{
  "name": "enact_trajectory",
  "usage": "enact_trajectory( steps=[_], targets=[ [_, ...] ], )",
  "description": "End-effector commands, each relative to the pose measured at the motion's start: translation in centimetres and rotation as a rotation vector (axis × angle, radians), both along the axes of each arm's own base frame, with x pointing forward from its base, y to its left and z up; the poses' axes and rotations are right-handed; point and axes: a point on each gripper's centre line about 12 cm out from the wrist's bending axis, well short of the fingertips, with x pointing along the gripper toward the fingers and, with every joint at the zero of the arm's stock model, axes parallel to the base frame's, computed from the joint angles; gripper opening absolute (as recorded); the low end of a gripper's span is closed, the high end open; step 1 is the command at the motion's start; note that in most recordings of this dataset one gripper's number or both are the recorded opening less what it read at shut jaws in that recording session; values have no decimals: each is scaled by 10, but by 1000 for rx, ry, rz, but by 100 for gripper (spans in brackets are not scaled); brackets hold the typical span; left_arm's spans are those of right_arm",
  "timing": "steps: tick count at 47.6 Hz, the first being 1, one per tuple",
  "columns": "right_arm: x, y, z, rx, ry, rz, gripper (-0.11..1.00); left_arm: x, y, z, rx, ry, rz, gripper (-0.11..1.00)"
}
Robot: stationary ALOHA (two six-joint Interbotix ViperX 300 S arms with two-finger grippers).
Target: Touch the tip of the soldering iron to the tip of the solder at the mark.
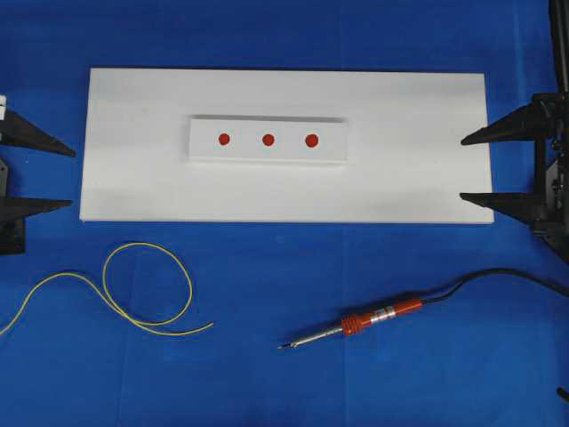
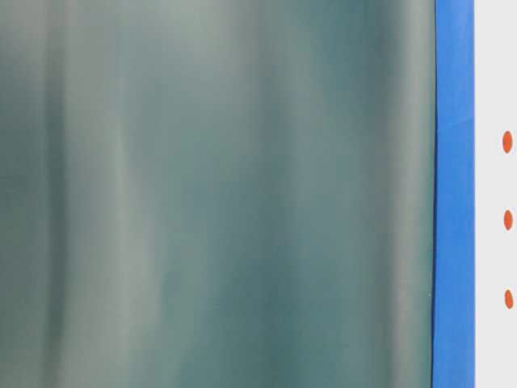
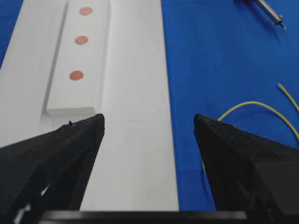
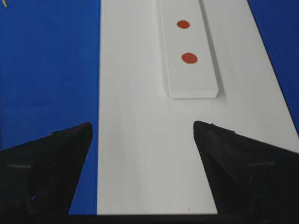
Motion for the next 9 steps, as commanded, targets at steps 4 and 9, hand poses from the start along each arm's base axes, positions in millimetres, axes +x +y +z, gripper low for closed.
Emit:
enact_trajectory(
  steps=[4, 9],
  targets=[
    [3, 0, 7, 0, -20, 1, 85, 1, 0, 5, 0, -14, 3, 73],
    [3, 0, 7, -2, -18, 1, 85, 1, 0, 5, 1, -14, 3, 73]
  ],
)
